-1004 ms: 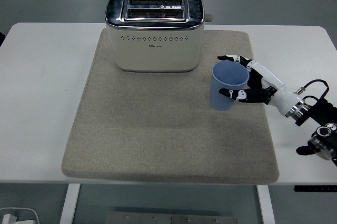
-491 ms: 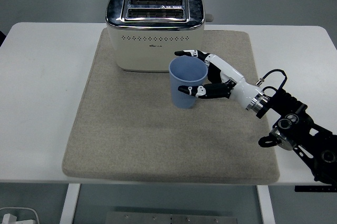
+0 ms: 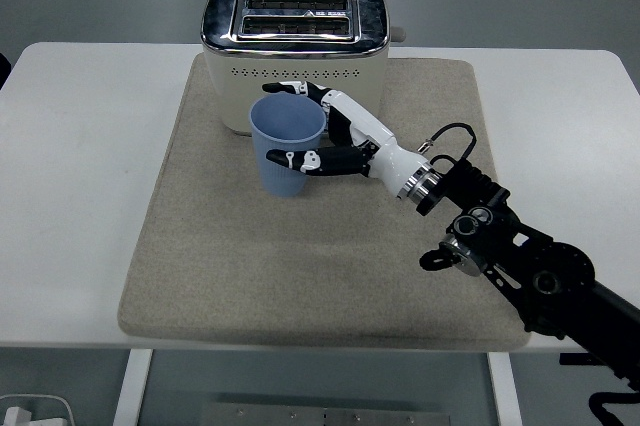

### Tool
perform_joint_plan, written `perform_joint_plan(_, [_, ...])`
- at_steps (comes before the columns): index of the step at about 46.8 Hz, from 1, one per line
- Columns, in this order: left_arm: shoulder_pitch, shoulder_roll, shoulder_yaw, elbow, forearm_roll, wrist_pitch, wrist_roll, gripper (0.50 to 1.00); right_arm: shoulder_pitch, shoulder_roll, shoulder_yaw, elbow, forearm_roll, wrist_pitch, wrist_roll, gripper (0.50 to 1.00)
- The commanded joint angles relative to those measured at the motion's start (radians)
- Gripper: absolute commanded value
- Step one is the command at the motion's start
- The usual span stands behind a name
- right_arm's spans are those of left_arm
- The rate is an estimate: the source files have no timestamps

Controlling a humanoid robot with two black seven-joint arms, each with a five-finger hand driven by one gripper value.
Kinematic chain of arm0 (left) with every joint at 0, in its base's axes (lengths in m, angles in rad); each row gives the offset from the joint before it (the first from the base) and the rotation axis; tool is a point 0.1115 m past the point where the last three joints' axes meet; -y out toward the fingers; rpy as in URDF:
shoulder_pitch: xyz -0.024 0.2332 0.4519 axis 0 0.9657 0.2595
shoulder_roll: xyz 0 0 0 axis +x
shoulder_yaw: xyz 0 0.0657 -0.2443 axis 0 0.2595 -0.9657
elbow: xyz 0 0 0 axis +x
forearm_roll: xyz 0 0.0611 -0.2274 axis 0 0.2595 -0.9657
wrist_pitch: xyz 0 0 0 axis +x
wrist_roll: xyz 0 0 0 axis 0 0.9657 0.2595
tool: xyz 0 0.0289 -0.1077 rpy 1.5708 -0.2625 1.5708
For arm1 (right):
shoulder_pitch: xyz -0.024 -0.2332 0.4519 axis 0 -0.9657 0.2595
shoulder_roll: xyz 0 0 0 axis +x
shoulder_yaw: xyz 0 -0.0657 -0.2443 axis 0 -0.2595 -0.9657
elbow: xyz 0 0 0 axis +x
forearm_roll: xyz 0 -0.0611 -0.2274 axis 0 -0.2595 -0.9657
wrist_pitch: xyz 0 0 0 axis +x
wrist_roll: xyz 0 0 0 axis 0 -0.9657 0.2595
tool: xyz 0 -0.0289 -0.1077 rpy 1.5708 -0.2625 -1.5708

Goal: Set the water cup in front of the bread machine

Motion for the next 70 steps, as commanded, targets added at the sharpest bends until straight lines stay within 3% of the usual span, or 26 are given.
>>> perform_joint_plan(1, [0.000, 0.000, 0.000, 0.000, 0.000, 0.000, 0.000, 1.000, 0.005, 0.024, -0.013, -0.018, 0.000, -0.005, 0.002, 0.627])
perform_joint_plan(22, [0.000, 0.000, -0.001, 0.000, 0.000, 0.000, 0.000, 1.000, 0.017, 0.029, -0.036, -0.085, -0.002, -0.066, 0.002, 0.635])
perform_joint_plan(46, [0.000, 0.000, 0.000, 0.000, 0.000, 0.000, 0.000, 1.000, 0.011, 0.029, -0.103, -0.099, -0.002, -0.187, 0.012, 0.635])
perform_joint_plan(57, [0.000, 0.000, 0.000, 0.000, 0.000, 0.000, 0.000, 1.000, 0.000, 0.029, -0.111, -0.099, 0.000, -0.209, 0.015, 0.637])
perform_joint_plan(67, [0.000, 0.000, 0.000, 0.000, 0.000, 0.000, 0.000, 1.000, -0.006, 0.029, -0.111, -0.096, 0.005, -0.209, 0.015, 0.703])
perform_joint_plan(70, [0.000, 0.000, 0.000, 0.000, 0.000, 0.000, 0.000, 1.000, -0.007, 0.029, -0.111, -0.096, 0.006, -0.209, 0.015, 0.752])
